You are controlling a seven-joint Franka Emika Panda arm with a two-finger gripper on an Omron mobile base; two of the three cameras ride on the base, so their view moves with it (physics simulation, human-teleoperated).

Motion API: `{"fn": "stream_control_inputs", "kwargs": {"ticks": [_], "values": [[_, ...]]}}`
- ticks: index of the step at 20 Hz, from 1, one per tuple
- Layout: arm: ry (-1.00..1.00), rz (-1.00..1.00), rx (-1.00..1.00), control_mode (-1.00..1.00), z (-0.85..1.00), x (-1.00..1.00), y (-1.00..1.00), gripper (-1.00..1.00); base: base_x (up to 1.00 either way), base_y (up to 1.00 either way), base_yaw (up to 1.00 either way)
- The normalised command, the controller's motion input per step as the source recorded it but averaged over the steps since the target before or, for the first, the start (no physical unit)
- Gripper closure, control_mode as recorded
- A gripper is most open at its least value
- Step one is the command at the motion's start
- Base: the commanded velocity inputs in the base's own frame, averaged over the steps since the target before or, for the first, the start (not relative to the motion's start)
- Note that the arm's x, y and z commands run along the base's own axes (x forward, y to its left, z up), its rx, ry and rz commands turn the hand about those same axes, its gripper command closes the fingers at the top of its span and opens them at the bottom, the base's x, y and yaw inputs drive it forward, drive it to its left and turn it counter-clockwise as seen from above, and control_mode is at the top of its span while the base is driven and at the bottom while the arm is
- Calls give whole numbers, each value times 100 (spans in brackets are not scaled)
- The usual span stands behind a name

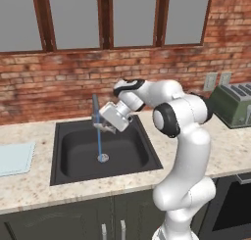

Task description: Take the fish out of the fridge, briefly rinse it in the sink, and place it on the tray next to the sink.

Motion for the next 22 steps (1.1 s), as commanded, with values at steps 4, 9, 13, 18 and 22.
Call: {"fn": "stream_control_inputs", "kwargs": {"ticks": [4, 9, 13, 18, 22], "values": [[0, -8, 0, -100, -5, 78, 0, 100, 0, 0, 0], [1, -4, 0, -100, -3, 47, 0, 100, 0, 0, 0], [-2, -2, 0, -100, 0, -39, 5, 100, 0, 0, 0], [-20, -21, 0, -100, 1, -100, 1, 100, 0, 0, 0], [-16, -50, 0, -100, -2, -39, -8, 100, 0, 0, 0]]}}
